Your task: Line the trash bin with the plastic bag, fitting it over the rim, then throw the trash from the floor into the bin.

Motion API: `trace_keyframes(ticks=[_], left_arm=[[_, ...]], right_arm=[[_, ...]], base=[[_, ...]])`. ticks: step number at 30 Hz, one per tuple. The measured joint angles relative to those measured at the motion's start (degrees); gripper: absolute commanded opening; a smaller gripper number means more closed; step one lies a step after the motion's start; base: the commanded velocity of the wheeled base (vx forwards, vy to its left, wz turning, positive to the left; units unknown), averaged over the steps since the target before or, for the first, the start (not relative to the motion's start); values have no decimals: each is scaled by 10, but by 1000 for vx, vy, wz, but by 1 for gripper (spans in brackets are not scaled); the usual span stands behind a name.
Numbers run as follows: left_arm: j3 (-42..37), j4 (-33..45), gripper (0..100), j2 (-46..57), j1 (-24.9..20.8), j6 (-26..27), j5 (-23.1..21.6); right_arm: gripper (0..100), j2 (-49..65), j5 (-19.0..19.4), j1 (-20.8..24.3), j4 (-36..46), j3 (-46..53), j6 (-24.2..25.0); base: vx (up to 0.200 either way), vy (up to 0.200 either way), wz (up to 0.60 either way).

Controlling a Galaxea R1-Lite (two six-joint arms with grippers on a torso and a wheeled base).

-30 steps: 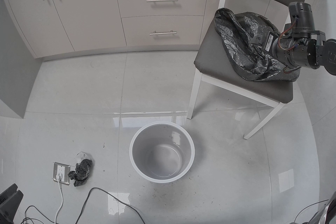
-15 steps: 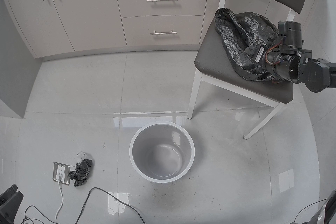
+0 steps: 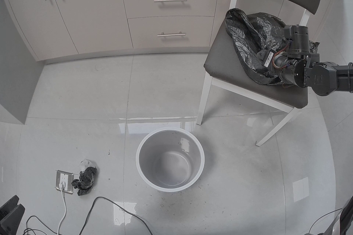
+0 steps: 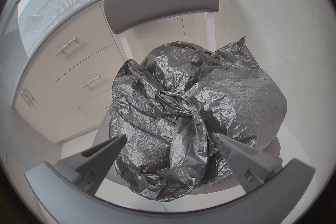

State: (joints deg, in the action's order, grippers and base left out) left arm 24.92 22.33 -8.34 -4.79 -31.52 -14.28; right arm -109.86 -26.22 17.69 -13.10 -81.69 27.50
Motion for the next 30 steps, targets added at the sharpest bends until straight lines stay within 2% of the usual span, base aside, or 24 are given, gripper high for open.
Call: trace_keyframes(ticks=[18,19,30], left_arm=[[5,-10,100,8,-1,-5,-1],[4,-16,100,9,-1,-5,0],[0,-22,100,16,1,-6,0]], right_arm=[[100,-45,-2,-18,-18,-30,1],[0,-47,-2,-17,-18,-32,1],[0,-55,-13,-18,-18,-35,4]], base=[[0,0,0],[0,0,0],[0,0,0]])
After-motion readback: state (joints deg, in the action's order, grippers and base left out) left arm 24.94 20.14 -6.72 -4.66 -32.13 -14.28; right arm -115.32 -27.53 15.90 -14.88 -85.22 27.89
